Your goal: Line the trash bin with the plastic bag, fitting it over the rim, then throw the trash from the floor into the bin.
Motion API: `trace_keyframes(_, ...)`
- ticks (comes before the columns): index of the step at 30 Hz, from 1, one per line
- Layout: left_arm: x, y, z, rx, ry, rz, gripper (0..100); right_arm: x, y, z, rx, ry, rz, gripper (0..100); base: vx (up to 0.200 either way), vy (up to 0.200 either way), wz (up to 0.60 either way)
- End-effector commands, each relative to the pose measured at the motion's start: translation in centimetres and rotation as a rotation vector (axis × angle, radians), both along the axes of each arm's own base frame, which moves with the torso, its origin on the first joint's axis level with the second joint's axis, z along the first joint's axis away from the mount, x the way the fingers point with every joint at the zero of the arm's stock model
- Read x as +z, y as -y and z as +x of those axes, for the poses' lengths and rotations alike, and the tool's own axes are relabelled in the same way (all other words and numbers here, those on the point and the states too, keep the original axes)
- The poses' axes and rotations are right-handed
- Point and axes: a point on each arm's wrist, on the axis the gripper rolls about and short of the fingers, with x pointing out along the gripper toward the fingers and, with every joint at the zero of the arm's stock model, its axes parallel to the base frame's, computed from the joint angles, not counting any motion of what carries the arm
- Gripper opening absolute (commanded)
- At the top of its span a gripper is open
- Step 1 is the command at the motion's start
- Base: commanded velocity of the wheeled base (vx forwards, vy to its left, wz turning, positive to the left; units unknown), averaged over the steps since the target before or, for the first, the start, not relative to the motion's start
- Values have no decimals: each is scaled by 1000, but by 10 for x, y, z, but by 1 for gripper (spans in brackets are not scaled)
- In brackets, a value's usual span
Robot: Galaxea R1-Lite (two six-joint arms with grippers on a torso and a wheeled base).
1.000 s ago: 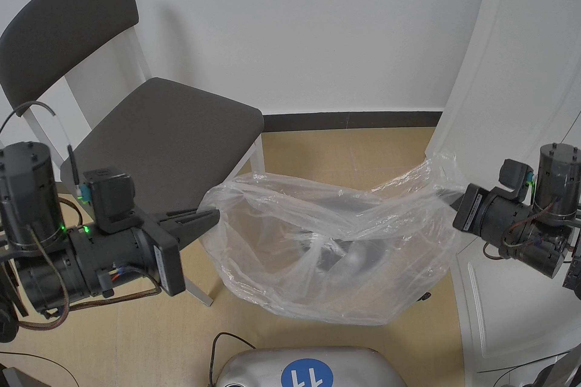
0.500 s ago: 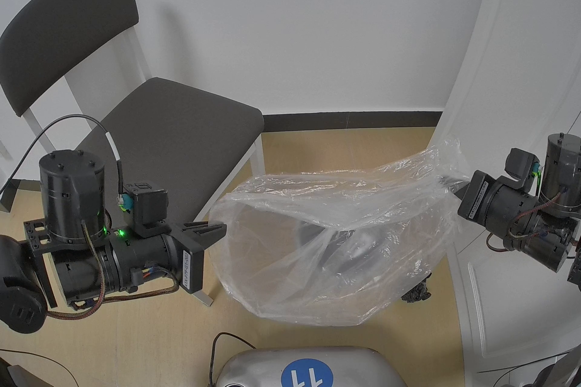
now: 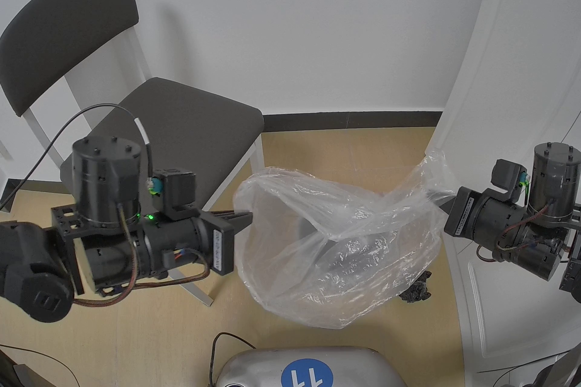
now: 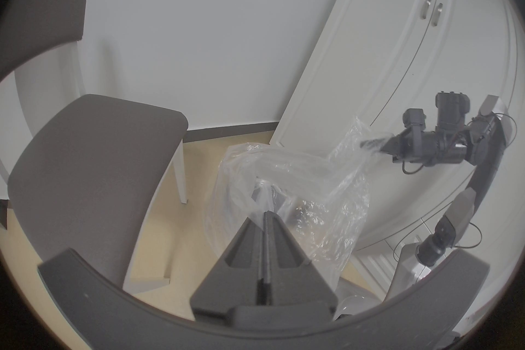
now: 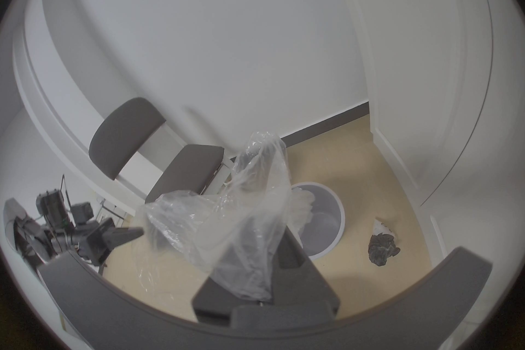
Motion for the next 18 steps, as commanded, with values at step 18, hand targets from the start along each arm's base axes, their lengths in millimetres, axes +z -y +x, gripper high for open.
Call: trace_keyframes(18, -35, 84, 47, -99, 25, -61, 0, -48, -36, 52, 114, -65, -136, 0, 0, 0, 0)
